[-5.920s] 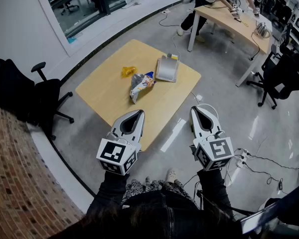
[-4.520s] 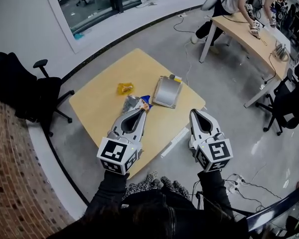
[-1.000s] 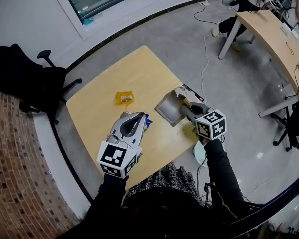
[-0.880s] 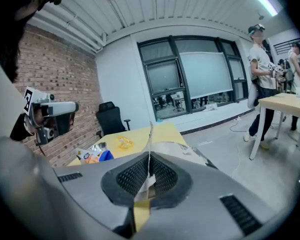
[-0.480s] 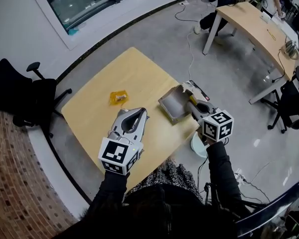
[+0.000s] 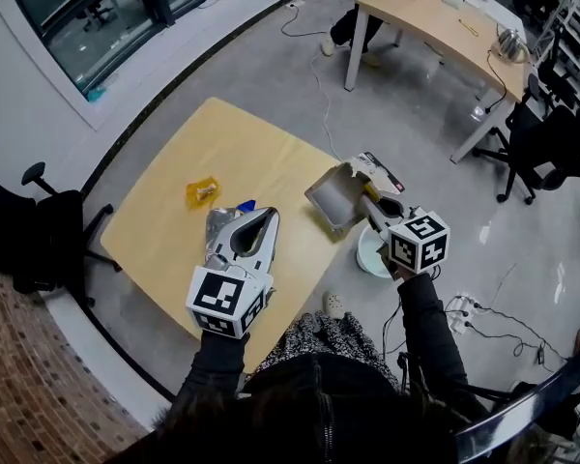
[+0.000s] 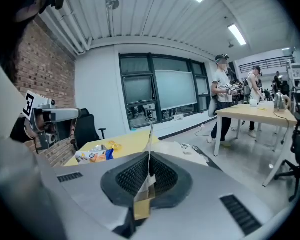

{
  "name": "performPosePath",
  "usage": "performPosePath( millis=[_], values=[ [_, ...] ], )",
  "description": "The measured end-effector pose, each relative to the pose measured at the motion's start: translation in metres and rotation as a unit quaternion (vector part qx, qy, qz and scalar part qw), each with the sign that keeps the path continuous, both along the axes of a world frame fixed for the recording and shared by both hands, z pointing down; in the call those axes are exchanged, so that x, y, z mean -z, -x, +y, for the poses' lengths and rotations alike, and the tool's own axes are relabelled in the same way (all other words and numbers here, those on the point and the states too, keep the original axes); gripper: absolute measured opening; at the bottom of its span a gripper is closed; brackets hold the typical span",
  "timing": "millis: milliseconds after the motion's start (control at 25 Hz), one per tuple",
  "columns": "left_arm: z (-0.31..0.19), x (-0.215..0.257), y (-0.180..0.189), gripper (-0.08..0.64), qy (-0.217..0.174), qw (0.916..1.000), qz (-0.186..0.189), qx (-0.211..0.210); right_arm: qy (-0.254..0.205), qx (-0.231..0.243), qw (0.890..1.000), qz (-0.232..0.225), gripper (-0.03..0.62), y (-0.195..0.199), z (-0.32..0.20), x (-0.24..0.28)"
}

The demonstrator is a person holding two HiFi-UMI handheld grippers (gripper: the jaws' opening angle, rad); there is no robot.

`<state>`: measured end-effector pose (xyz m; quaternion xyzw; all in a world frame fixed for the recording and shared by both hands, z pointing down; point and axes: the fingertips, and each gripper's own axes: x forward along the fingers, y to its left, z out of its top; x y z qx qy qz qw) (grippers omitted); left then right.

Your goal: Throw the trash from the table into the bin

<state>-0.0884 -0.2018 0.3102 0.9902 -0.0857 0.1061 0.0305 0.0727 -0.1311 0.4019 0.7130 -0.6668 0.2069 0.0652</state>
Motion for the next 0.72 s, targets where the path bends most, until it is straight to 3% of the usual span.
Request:
performPosePath(
  millis=[320, 720],
  values=[
    [0.034, 0.001, -0.017, -0.012, 0.003, 0.9992, 0.001, -0.041, -0.009, -0.045, 0.999, 0.023, 0.011, -0.018, 0.054, 0.009],
    [0.086, -0.006, -0.065, -0.012, 0.007, 0.9983, -0.010, -0.056, -0.010, -0.075, 0.997, 0.007, 0.011, -0.064, 0.116, -0.001]
  ],
)
